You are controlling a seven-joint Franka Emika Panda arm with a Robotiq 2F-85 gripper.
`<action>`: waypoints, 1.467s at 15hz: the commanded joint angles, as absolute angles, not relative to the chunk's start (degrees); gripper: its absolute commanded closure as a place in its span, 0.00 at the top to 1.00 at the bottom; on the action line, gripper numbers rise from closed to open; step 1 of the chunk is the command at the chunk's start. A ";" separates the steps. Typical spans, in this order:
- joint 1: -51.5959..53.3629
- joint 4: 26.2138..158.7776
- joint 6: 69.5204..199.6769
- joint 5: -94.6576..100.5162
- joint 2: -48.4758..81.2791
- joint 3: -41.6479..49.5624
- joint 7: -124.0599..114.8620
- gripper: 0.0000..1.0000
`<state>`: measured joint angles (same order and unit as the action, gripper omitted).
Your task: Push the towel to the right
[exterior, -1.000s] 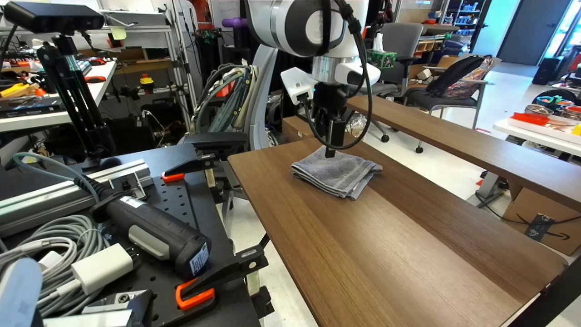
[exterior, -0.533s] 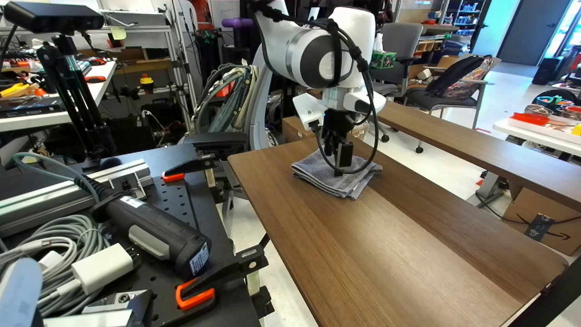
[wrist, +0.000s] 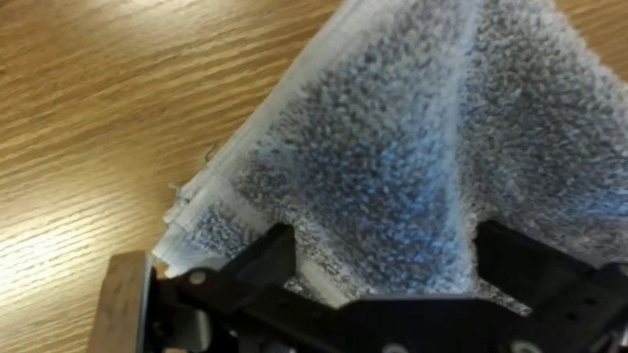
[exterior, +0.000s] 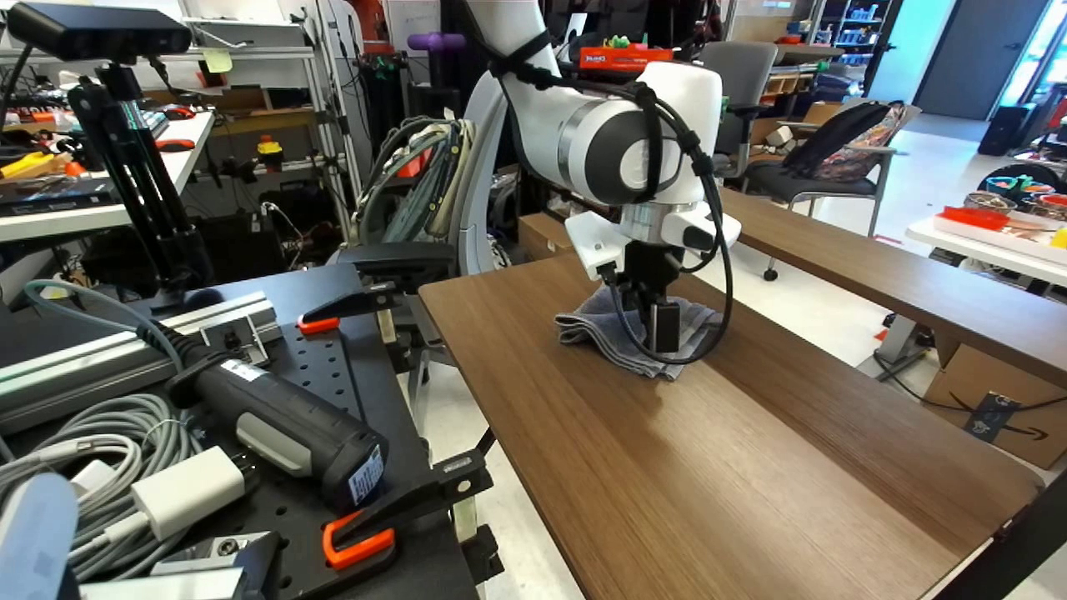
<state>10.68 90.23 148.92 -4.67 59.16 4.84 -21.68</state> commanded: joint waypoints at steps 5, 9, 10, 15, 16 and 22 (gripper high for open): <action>7.62 87.04 142.73 -4.10 61.15 7.62 -21.48 1.00; 3.59 86.91 141.85 -4.78 60.74 7.70 -20.10 1.00; 2.34 86.69 141.74 -5.02 60.79 7.82 -19.95 1.00; -3.55 84.99 139.40 -5.93 60.78 7.70 -18.65 1.00; -4.34 85.24 139.09 -6.01 60.23 7.55 -18.34 1.00; -5.72 99.10 141.98 -6.80 47.31 5.07 -11.96 1.00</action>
